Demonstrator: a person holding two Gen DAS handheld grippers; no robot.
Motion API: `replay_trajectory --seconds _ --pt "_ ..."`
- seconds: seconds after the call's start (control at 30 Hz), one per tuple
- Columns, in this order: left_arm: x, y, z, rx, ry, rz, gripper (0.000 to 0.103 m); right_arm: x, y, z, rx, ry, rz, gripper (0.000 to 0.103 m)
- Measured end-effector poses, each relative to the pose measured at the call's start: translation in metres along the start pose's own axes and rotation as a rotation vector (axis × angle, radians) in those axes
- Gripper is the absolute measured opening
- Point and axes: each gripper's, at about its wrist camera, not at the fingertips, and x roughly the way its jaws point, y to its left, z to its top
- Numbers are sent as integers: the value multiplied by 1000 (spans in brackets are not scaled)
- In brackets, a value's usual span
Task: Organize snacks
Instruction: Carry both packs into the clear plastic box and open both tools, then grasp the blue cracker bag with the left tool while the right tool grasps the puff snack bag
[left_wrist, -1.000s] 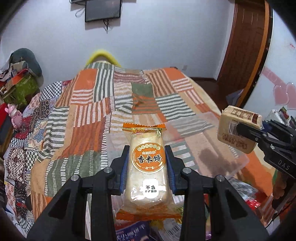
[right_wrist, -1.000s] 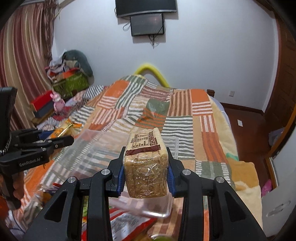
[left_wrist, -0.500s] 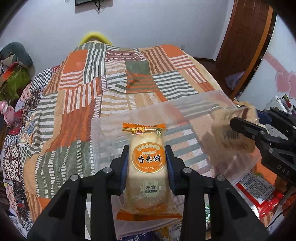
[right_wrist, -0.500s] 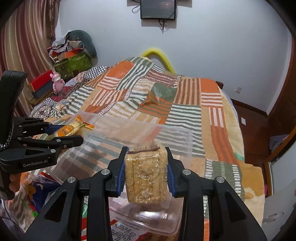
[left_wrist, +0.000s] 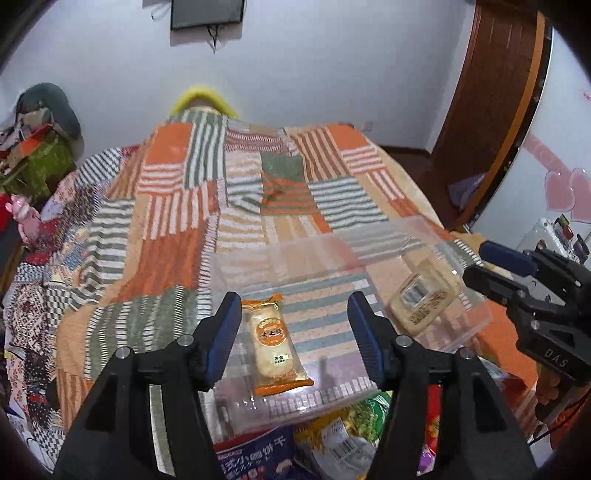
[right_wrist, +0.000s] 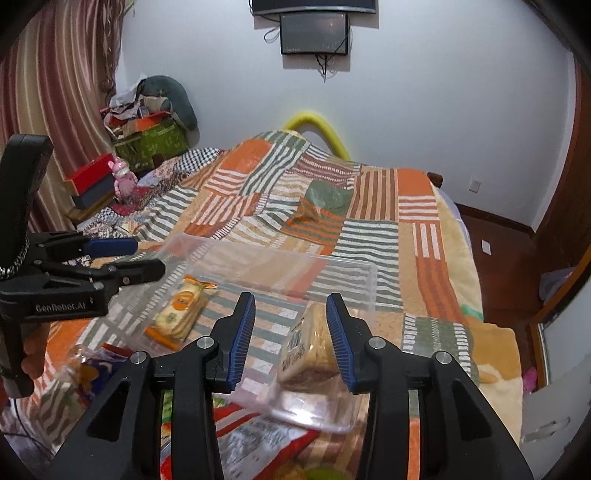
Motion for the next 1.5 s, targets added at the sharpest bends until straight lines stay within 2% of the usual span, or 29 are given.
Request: replay_trajectory --seconds 0.17,0.3,0.63,0.87,1.03,1.2,1.33,1.5 --pt "-39 2 -10 -4 -63 19 65 -23 4 -6 13 -26 11 40" --pt "-67 7 -23 1 -96 47 69 -44 7 -14 20 -53 8 46" --pt "-98 22 -81 4 -69 101 76 -70 14 -42 43 -50 -6 51" --pt "-86 37 -114 -50 3 103 78 -65 7 -67 99 3 -21 55" --pt "-67 35 -126 -88 44 59 78 -54 -1 -89 137 67 -49 58" --pt "-44 23 -130 -94 78 24 78 -44 -2 -100 168 113 -13 59" --pt "-29 19 -131 -102 102 1 78 -43 5 -103 175 111 30 67" --pt "-12 21 -133 -123 131 -3 78 -30 18 -104 146 131 56 68"
